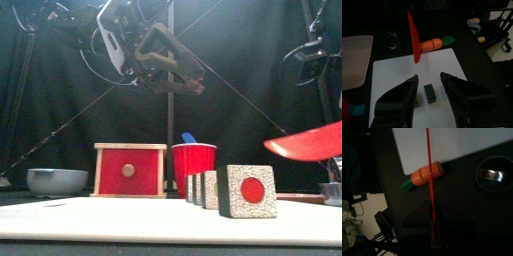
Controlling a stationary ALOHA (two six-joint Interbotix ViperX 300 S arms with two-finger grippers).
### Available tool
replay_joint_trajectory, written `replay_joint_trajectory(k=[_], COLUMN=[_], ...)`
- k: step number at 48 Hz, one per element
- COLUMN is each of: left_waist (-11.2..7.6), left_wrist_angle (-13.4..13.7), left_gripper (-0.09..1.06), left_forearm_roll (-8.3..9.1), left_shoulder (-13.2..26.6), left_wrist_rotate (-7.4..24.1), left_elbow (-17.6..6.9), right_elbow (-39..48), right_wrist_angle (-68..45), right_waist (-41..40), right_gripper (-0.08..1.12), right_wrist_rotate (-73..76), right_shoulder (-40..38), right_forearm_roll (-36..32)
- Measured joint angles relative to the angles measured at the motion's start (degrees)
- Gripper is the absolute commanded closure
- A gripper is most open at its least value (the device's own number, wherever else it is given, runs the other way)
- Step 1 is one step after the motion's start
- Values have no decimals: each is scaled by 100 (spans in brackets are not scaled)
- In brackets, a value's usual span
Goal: Place sushi on board then cut the sushi with the knife then place the pieces on the plate
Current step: Place the 4 sushi pieces on the plate
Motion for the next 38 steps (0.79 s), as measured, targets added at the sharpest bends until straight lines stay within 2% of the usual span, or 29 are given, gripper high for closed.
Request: replay_joint_trajectory(k=[10, 26, 31, 38], left_waist=[53, 105, 114, 141], left_wrist_angle=[-35, -35, -35, -35], left_gripper=[18, 18, 18, 18], left_forearm_roll=[-9, -9, 0, -9], left_shoulder=[9, 0, 0, -9], left_wrist_rotate=[0, 0, 0, 0], left_elbow=[18, 123, 158, 255], right_elbow=[44, 141, 114, -62], right_wrist_angle=[343, 615, 817, 1046], right_waist=[-35, 123, 123, 35], right_gripper=[66, 31, 25, 22], right_wrist_rotate=[958, 1160, 1160, 1160], right_shoulder=[-35, -53, -62, -97], right_forearm_roll=[-809, -809, -861, -1195])
